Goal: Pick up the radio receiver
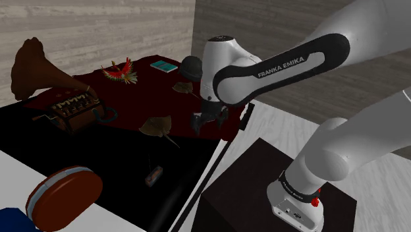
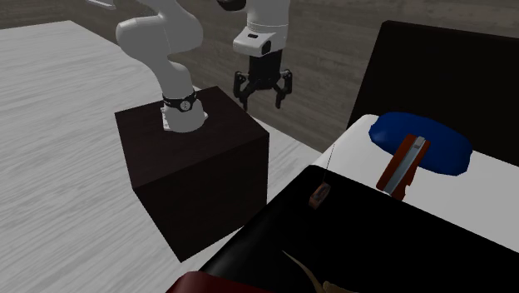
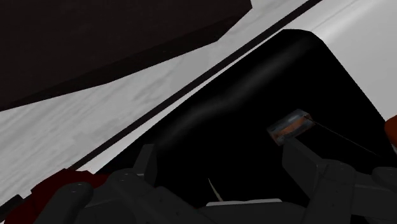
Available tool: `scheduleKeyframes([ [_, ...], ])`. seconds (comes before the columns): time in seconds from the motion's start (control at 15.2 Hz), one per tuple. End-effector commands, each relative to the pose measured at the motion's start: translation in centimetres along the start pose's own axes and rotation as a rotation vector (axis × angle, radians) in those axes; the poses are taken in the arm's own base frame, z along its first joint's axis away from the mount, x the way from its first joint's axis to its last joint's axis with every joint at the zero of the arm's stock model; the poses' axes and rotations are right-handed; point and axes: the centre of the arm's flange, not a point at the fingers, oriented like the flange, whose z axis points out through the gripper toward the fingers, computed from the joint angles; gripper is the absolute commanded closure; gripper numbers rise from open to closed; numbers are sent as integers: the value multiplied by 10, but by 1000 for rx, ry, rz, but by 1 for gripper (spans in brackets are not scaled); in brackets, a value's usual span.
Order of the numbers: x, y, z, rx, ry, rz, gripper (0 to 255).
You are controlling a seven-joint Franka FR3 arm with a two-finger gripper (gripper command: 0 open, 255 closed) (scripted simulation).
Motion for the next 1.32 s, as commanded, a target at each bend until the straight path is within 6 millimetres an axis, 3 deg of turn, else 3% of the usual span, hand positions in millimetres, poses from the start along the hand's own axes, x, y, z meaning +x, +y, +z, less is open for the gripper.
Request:
scheduleKeyframes([
  [0.0, 3, -16, 23, 3, 6, 42, 0],
  [0.59, 35, -83, 116, -2, 30, 215, 0],
  [1.25, 86, -149, 218, -8, 55, 406, 0],
])
